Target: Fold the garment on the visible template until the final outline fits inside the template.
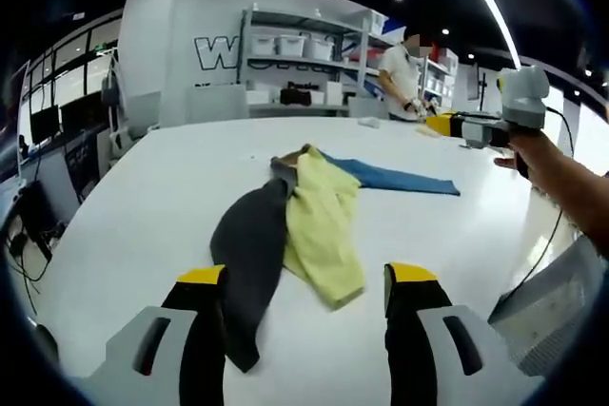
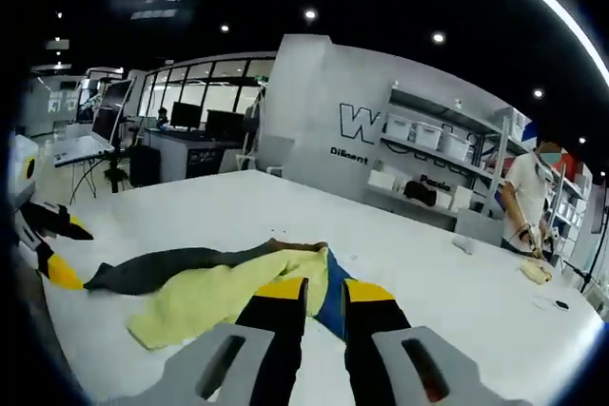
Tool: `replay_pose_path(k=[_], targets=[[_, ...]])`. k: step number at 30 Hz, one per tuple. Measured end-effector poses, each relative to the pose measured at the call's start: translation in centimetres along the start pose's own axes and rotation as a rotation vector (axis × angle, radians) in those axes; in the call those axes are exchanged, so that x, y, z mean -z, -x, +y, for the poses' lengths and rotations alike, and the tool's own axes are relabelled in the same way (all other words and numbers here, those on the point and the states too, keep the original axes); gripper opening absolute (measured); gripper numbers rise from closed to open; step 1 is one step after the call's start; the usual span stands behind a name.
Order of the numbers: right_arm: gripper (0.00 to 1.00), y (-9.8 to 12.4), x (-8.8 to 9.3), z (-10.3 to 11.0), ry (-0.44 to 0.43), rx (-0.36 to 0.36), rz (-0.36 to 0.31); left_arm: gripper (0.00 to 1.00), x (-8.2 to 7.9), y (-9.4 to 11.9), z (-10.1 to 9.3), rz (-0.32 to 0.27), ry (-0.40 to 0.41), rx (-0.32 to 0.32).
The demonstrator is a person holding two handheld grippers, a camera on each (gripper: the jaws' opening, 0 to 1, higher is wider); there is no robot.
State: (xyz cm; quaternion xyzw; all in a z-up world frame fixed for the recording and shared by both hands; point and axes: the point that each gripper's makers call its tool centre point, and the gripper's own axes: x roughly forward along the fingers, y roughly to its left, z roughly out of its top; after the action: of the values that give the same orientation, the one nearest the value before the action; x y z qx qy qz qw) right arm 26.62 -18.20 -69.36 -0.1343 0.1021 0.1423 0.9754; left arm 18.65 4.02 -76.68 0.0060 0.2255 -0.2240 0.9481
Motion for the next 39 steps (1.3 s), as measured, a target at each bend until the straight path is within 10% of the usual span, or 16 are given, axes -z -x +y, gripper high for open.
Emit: replay_pose_path(k=[13,26,39], targets=[[0.31,3.3,1.1,7.5,-0.012,-0.151,0.059,0.61,-0.6,0.4,0.1,-0.025,0.003,-0.008],[0.57,5.6,1.8,9.8,-0.092,-0.154,0.061,0.61,-0.5,0.3,-0.3,-0.019,-0.013,0.001],[0.58,4.9,2.0,10.0,-0.072,-0.160,0.062,0.60,-0.4,1.2,1.2,-0.004,0.000,-0.028]])
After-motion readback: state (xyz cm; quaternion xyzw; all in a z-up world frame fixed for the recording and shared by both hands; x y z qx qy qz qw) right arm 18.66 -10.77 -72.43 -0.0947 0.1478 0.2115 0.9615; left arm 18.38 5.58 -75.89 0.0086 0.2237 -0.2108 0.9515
